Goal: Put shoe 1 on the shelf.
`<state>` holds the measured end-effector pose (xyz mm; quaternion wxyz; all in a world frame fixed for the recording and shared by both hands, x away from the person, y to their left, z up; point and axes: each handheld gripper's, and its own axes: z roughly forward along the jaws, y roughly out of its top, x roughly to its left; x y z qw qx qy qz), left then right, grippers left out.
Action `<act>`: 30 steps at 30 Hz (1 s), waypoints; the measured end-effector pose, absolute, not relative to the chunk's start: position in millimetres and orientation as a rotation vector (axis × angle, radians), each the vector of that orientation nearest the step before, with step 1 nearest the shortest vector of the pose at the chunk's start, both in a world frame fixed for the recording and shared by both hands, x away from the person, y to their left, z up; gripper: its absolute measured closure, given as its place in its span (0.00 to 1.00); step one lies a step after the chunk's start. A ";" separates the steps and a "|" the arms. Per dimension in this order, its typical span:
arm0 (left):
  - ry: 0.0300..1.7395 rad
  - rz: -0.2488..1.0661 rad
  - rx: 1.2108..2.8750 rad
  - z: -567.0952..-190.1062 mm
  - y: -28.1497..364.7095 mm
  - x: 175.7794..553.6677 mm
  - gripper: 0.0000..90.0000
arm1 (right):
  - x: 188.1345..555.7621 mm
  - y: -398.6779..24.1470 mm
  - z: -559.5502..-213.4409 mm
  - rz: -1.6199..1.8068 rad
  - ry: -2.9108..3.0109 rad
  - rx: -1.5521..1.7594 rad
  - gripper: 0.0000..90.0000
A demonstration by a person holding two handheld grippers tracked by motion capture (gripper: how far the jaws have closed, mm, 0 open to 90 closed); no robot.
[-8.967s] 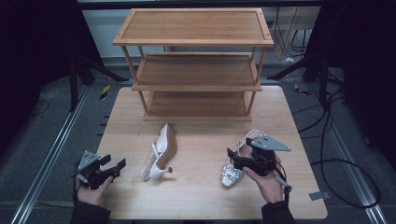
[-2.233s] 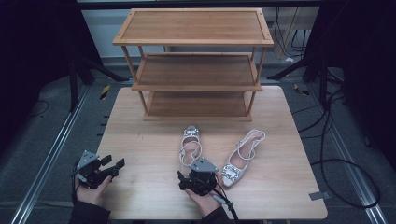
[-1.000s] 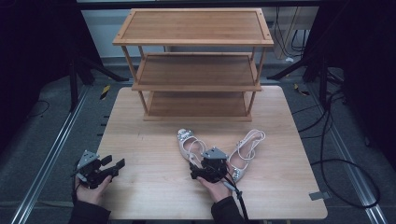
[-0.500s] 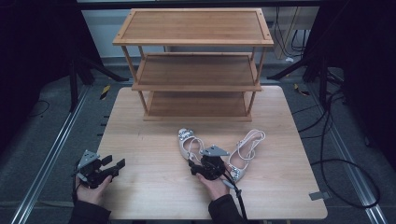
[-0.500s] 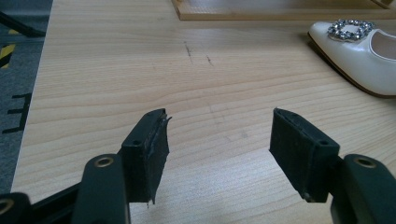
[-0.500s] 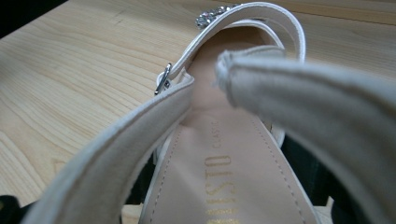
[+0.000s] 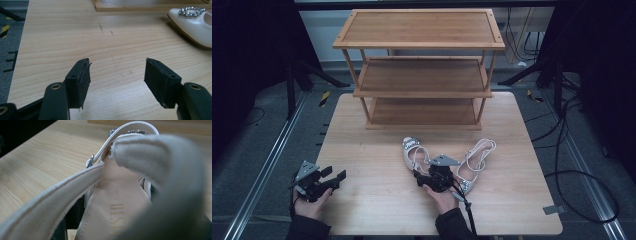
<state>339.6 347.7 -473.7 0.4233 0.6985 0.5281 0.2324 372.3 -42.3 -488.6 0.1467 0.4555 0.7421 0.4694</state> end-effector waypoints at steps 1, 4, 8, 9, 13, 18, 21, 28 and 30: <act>1.323 0.583 1.746 -473.8 347.8 339.6 0.40 | 372.6 -42.9 -484.4 1.361 2.115 1.313 0.42; 1.322 0.583 1.747 -473.7 347.4 339.4 0.40 | 375.4 -43.2 -478.2 1.375 2.085 1.308 0.42; 1.319 0.584 1.745 -473.6 347.1 339.7 0.40 | 383.6 -41.3 -465.9 1.387 2.042 1.304 0.42; 1.320 0.585 1.746 -473.6 347.2 339.7 0.40 | 386.4 -40.4 -462.9 1.392 2.030 1.298 0.42; 1.317 0.585 1.739 -473.1 347.3 339.3 0.40 | 402.4 -37.0 -451.6 1.399 1.985 1.302 0.42; 1.296 0.594 1.737 -470.9 344.8 338.2 0.40 | 423.9 -29.7 -443.1 1.374 1.935 1.318 0.42; 1.298 0.595 1.739 -471.0 345.0 338.2 0.40 | 436.7 -24.5 -442.9 1.348 1.933 1.337 0.42; 1.305 0.605 1.727 -471.0 347.8 338.2 0.40 | 473.5 -12.2 -448.5 1.312 1.892 1.397 0.42; 1.304 0.605 1.728 -471.0 347.5 338.4 0.40 | 490.4 -8.5 -451.5 1.309 1.850 1.430 0.42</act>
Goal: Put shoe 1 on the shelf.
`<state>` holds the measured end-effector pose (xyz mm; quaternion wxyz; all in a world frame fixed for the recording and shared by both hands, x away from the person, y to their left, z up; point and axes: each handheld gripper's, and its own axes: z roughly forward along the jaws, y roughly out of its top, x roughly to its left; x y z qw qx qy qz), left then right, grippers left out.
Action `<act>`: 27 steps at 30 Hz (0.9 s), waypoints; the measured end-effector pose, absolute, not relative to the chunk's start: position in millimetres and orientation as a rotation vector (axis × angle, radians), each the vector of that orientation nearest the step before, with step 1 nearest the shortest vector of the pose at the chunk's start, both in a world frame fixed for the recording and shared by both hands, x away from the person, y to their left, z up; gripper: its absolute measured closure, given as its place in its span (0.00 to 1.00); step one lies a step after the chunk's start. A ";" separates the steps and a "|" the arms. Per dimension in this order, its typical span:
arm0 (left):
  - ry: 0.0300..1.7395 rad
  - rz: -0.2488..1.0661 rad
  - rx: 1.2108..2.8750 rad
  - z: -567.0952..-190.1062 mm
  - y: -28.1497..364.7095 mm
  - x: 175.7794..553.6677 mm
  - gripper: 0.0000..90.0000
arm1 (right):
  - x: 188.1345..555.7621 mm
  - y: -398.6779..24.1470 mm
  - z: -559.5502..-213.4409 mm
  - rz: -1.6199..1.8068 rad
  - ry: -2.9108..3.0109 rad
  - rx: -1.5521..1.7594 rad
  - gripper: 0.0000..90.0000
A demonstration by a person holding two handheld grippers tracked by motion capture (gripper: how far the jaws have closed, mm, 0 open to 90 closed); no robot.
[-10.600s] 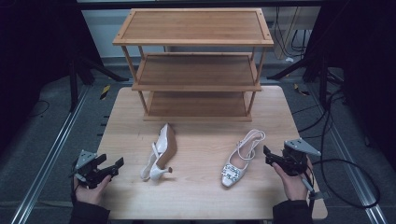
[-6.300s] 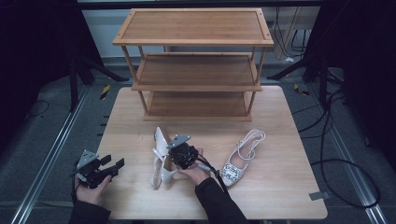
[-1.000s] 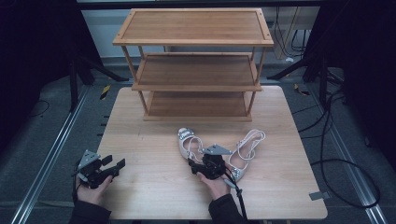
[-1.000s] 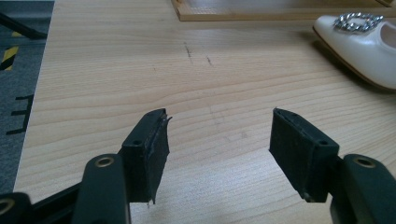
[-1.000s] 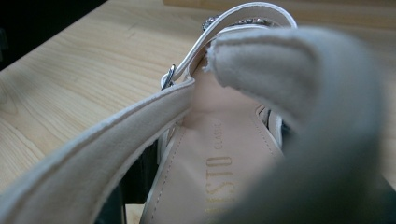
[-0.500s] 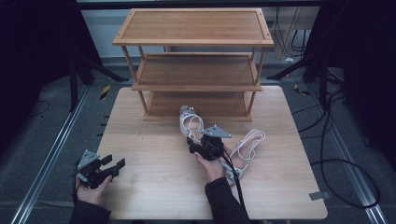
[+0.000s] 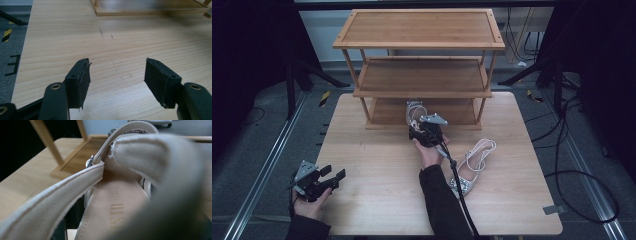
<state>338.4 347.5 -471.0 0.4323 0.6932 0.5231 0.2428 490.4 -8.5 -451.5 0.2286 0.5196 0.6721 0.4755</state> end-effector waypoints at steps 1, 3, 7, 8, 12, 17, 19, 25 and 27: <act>1.303 0.605 1.728 -471.2 347.2 338.6 0.40 | 490.4 -8.5 -451.5 1.309 1.850 1.430 0.42; 1.303 0.607 1.734 -471.4 347.3 338.7 0.40 | 500.1 -5.7 -454.2 1.301 1.837 1.438 0.42; 1.305 0.609 1.725 -471.1 348.2 338.7 0.40 | 521.3 0.2 -462.0 1.289 1.822 1.474 0.42; 1.302 0.611 1.728 -471.0 348.3 338.6 0.40 | 524.7 1.3 -463.4 1.281 1.818 1.480 0.42; 1.301 0.606 1.728 -471.2 347.6 338.9 0.40 | 540.0 2.8 -472.0 1.276 1.791 1.500 0.42; 1.301 0.600 1.732 -471.5 347.5 339.4 0.40 | 553.4 3.6 -481.0 1.258 1.768 1.525 0.42; 1.300 0.600 1.735 -471.8 347.3 339.6 0.40 | 555.8 2.6 -483.7 1.253 1.769 1.533 0.42; 1.299 0.602 1.729 -471.5 347.6 339.1 0.40 | 558.9 -0.8 -490.1 1.215 1.790 1.574 0.42; 1.300 0.604 1.735 -471.5 347.3 339.2 0.40 | 558.6 0.0 -490.5 1.198 1.801 1.560 0.40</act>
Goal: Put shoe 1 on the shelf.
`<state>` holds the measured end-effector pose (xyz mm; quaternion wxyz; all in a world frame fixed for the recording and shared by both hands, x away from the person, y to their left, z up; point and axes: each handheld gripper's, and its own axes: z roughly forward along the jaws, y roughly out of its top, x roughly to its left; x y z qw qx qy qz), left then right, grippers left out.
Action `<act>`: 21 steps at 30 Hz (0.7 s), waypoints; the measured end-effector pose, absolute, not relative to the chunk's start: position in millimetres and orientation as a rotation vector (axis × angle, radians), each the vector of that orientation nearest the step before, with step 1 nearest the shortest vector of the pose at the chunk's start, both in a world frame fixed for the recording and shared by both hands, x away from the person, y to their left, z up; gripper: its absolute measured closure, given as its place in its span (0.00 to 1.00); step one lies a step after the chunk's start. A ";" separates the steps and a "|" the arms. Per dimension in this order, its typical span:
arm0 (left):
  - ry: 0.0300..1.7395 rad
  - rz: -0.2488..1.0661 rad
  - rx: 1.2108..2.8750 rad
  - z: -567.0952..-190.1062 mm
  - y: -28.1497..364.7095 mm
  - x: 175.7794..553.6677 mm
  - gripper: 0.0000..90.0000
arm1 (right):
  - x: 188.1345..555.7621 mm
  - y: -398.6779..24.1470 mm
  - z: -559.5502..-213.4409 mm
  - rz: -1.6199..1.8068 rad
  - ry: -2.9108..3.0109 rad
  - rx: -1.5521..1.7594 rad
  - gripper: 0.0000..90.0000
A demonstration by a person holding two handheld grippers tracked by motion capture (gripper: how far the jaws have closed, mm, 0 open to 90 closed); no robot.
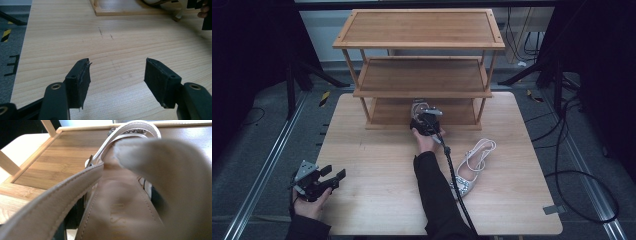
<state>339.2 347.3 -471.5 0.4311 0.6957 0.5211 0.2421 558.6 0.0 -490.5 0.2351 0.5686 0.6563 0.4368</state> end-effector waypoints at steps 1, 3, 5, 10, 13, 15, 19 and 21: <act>1.300 0.602 1.737 -471.7 347.0 339.3 0.40 | 558.4 0.0 -490.7 1.191 1.801 1.560 0.39; 1.299 0.601 1.738 -471.9 346.8 339.5 0.40 | 557.9 -1.0 -491.3 1.171 1.815 1.551 0.36; 1.300 0.600 1.739 -471.9 347.0 339.6 0.40 | 554.5 -2.2 -489.3 1.171 1.840 1.528 0.31; 1.301 0.602 1.734 -471.5 347.4 338.8 0.40 | 537.7 -5.9 -470.0 1.203 1.829 1.434 0.25; 1.299 0.606 1.739 -471.0 346.3 338.4 0.40 | 520.8 -6.0 -457.8 1.241 1.820 1.374 0.25; 1.293 0.607 1.740 -470.7 345.1 338.0 0.40 | 512.4 -7.7 -457.1 1.222 1.832 1.354 0.25; 1.291 0.607 1.746 -470.7 343.8 338.0 0.40 | 502.6 -13.2 -467.5 1.207 1.860 1.391 0.25; 1.292 0.606 1.747 -470.8 344.1 338.0 0.40 | 500.7 -15.6 -474.2 1.192 1.876 1.393 0.28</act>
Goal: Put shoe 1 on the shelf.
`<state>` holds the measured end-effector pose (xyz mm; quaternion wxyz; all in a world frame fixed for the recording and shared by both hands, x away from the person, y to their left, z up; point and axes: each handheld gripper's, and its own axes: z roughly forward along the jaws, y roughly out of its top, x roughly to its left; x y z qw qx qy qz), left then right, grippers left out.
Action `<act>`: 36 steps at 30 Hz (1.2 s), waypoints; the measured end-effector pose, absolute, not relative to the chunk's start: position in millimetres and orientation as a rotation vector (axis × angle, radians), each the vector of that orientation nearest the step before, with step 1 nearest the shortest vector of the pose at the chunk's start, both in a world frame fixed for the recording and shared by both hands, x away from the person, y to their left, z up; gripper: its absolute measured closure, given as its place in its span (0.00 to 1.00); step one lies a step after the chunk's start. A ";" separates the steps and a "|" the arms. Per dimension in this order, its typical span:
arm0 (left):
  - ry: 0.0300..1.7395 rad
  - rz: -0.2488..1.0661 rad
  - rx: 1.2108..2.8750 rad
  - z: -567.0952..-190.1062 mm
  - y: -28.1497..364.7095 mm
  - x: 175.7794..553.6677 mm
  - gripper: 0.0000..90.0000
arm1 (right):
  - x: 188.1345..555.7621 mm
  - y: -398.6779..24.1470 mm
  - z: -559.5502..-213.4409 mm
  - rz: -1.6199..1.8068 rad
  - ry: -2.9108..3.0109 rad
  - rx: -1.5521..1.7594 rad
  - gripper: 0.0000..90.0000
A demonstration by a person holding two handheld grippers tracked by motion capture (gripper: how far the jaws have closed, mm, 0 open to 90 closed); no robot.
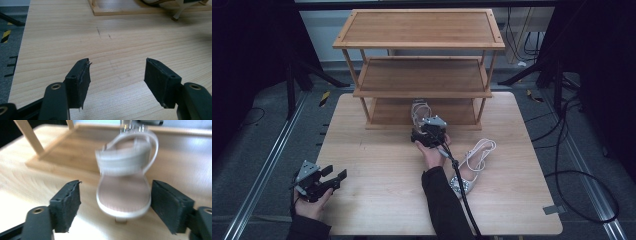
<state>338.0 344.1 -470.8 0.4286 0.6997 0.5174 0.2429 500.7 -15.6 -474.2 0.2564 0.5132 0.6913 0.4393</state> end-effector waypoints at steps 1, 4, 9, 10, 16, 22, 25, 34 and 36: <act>1.294 0.610 1.745 -470.9 344.5 338.2 0.40 | 499.7 -16.1 -477.7 1.183 1.889 1.407 0.28; 1.296 0.607 1.743 -471.3 345.2 338.3 0.40 | 500.4 -19.0 -487.4 1.135 1.911 1.423 0.35; 1.295 0.606 1.744 -471.2 345.1 338.3 0.40 | 505.7 -20.4 -492.9 1.140 1.932 1.480 0.58; 1.294 0.606 1.743 -471.2 345.0 338.2 0.40 | 506.7 -19.7 -493.9 1.125 1.941 1.484 0.62; 1.297 0.605 1.740 -471.1 345.9 338.2 0.41 | 510.4 -14.5 -504.0 1.069 1.944 1.472 0.85; 1.297 0.606 1.740 -470.9 345.8 338.1 0.41 | 513.8 -3.6 -500.9 1.098 1.948 1.432 0.86; 1.293 0.605 1.741 -470.6 345.6 337.9 0.41 | 521.8 5.7 -494.2 1.095 1.943 1.406 0.86; 1.297 0.601 1.740 -471.3 346.1 338.4 0.41 | 542.8 11.1 -493.8 1.095 1.911 1.434 0.86; 1.295 0.603 1.736 -471.1 346.5 338.2 0.41 | 549.4 12.0 -492.4 1.080 1.897 1.435 0.86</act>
